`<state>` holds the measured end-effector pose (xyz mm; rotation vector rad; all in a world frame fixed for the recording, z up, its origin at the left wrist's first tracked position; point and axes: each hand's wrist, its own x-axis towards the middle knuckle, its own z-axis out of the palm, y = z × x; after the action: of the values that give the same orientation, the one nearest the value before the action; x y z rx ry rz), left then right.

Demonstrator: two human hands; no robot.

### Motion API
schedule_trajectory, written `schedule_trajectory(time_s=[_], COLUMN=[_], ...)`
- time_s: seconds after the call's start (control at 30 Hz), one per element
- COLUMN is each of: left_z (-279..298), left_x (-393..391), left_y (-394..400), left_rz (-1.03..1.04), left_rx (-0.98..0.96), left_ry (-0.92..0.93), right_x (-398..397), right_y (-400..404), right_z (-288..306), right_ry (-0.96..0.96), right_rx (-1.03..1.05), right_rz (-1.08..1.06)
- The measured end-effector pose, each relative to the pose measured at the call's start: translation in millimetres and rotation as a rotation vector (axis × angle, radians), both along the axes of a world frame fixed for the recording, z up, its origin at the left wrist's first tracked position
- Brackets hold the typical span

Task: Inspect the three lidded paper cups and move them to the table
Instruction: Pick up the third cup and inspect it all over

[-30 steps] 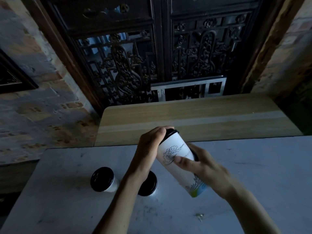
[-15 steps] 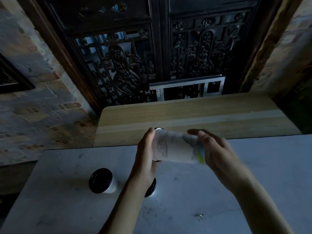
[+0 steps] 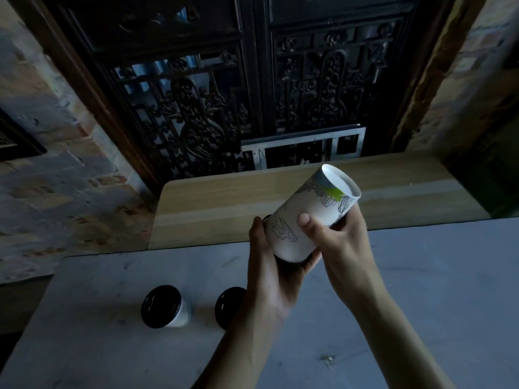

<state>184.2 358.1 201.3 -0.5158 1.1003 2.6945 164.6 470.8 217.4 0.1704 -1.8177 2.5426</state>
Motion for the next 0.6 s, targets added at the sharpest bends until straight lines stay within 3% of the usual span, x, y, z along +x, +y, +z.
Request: schedule_trajectory(time_s=[0.17,0.6], left_z=[-1,-10], left_x=[4,-6], left_y=[10,-6], left_rz=[-0.016,-0.052], left_rx=[0.007,-0.115], left_ry=[0.013,-0.125], right_x=[1,0], right_y=[-7,-3], right_z=[-1,2], right_ry=[-0.060,-0.124], right_rx=[0.042,-0.005], right_rz=[-0.102,-0.042])
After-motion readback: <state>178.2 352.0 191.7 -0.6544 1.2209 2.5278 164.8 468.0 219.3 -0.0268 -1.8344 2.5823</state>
